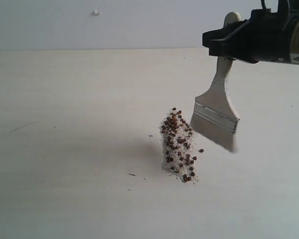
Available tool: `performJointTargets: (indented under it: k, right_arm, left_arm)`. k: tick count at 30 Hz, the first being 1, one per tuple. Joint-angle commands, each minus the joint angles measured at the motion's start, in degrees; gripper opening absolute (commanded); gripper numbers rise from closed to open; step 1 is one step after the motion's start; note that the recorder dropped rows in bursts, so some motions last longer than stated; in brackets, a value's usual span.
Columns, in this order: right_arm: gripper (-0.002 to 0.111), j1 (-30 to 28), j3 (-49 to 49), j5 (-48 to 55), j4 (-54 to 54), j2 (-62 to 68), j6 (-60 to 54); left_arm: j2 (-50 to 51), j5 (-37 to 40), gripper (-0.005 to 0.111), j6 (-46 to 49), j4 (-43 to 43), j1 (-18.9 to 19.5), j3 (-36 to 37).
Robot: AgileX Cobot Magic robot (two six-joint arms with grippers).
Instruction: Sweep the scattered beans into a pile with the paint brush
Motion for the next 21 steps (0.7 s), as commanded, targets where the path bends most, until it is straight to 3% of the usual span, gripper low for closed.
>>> performJointTargets:
  k: [1, 5, 15, 21]
  right_arm:
    - [0.000, -8.1, -5.6, -18.3, -20.7, 0.8, 15.3]
    - [0.000, -14.0, -6.1, -40.0, -20.2, 4.1, 5.7]
    - [0.000, -13.5, 1.0, -40.0, -12.8, 13.6, -9.5]
    - [0.000, -8.3, 1.3, -40.0, -13.8, 15.8, -11.6]
  left_arm:
    - [0.0, 0.1, 0.000, 0.2, -0.5, 0.1, 0.2]
    - [0.0, 0.1, 0.000, 0.2, -0.5, 0.1, 0.2]
    - [0.0, 0.1, 0.000, 0.2, -0.5, 0.1, 0.2]
    - [0.0, 0.1, 0.000, 0.2, -0.5, 0.1, 0.2]
